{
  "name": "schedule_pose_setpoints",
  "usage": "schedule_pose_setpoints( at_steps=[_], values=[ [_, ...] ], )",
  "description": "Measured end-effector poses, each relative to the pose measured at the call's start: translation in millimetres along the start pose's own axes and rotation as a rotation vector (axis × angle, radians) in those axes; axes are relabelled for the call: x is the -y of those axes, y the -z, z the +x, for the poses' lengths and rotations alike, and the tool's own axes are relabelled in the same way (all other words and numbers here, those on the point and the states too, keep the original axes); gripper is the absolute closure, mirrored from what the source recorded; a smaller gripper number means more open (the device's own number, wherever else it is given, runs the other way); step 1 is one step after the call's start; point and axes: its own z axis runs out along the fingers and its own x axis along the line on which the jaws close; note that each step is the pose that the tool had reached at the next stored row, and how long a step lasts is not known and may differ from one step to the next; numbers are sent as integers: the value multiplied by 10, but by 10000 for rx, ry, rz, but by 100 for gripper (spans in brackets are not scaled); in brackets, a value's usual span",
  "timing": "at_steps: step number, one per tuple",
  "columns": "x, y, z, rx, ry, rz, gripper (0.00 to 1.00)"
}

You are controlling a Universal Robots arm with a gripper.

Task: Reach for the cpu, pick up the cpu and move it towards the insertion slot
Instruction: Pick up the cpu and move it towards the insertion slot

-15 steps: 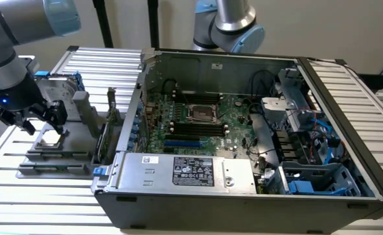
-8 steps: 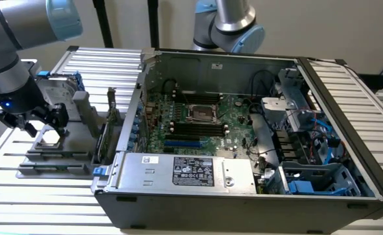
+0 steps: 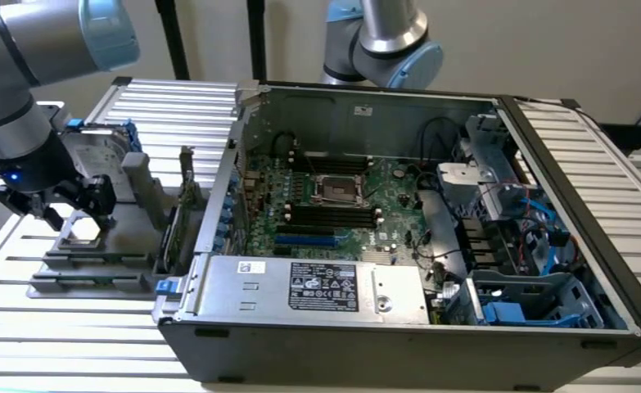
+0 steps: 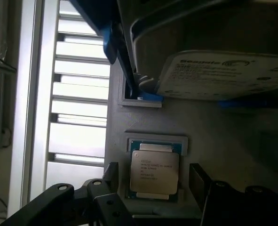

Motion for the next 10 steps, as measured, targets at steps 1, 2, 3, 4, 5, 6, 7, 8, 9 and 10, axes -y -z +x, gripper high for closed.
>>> schedule_pose_setpoints(
  at_steps=[1,2,3,4,5,6,7,8,9,10],
  values=[
    [0,-5,0,2,-31,0,29],
    [0,-10,0,4,-69,1,29],
    [0,-14,0,5,-101,3,29],
    [1,-16,0,4,-122,4,29],
    [1,-21,0,6,-141,5,29],
    [1,-25,0,5,-164,8,29],
    [2,-30,0,6,-189,9,29],
    [2,-34,0,7,-215,10,29],
    [2,-39,0,7,-241,11,29],
    [2,-44,0,8,-266,11,29]
  ],
)
